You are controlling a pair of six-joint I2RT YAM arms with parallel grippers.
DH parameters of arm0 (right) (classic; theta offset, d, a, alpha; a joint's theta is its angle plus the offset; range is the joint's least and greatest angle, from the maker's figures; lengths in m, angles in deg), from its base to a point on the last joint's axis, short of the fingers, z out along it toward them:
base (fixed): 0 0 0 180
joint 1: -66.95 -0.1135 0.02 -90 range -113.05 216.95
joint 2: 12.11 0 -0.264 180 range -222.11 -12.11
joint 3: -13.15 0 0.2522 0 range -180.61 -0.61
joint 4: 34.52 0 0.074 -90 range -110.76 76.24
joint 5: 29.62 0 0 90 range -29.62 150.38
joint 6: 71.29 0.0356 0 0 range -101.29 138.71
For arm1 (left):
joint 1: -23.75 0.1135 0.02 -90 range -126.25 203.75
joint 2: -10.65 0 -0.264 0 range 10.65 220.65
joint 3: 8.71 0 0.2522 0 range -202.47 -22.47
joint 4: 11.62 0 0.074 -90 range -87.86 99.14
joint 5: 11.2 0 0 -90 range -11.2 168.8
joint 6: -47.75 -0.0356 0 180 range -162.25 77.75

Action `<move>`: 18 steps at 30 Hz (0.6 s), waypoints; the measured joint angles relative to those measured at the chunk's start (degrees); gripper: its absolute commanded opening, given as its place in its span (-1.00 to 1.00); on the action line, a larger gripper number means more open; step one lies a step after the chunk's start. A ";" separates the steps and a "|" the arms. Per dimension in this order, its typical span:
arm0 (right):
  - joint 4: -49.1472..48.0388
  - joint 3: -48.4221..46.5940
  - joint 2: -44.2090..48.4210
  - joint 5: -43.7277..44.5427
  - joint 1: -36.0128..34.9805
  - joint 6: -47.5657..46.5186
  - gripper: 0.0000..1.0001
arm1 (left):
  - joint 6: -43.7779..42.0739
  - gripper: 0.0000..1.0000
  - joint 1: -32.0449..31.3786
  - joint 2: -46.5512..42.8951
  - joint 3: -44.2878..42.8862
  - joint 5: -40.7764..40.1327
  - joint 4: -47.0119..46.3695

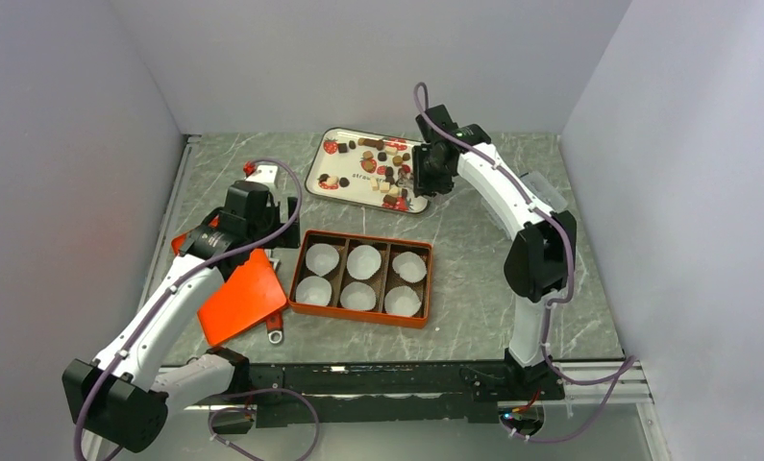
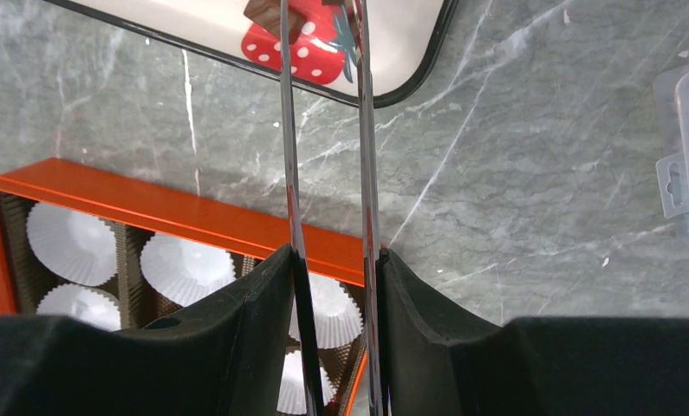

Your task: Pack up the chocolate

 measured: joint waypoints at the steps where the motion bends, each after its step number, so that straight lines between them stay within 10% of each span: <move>1: 0.31 0.00 -0.31 0.15 -0.20 -0.24 -0.18 | 0.00 0.99 0.22 0.13 0.00 0.00 0.00; 18: 2.19 -0.81 -5.01 3.54 -2.19 -1.64 -0.28 | 0.00 0.99 2.03 0.57 0.00 0.87 -0.04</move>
